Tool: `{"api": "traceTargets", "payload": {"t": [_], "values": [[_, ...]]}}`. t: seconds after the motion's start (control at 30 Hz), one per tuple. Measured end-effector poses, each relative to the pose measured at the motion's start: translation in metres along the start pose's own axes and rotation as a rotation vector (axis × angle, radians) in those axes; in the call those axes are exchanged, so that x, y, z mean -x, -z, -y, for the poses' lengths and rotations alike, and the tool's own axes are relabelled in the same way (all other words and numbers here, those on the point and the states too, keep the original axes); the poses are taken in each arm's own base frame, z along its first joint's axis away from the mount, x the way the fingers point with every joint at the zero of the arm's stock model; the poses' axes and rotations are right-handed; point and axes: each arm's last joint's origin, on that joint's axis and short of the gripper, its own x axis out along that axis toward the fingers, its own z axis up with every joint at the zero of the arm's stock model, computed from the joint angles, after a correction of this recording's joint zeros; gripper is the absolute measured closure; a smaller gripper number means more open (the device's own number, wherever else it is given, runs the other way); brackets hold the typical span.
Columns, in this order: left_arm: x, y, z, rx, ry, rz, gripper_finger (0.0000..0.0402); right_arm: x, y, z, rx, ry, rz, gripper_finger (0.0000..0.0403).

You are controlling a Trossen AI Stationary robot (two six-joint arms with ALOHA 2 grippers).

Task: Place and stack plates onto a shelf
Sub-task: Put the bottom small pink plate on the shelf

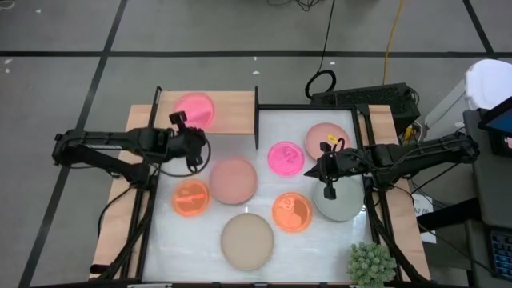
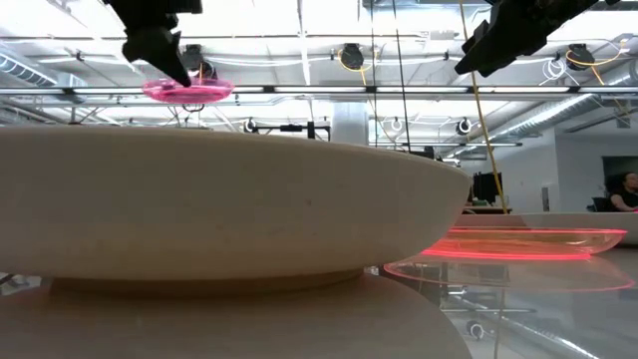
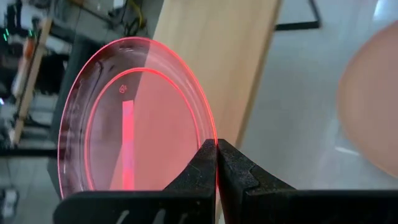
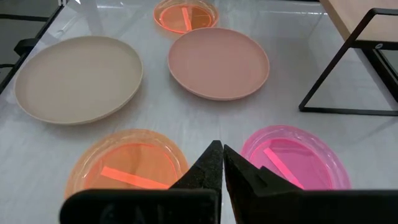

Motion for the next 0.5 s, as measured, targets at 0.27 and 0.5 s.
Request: {"api": "traceTargets", "payload": {"t": [0.27, 0.5], "values": [[-0.016, 0.007, -0.018, 0.134, 0.009, -0.094, 0.0401, 0.0, 0.0, 0.0, 0.0, 0.0, 0.0, 0.0403], [-0.025, 0.016, -0.031, 0.256, -0.002, -0.182, 0.0401, 0.0, 0.0, 0.0, -0.013, 0.001, 0.0, 0.0403]]}}
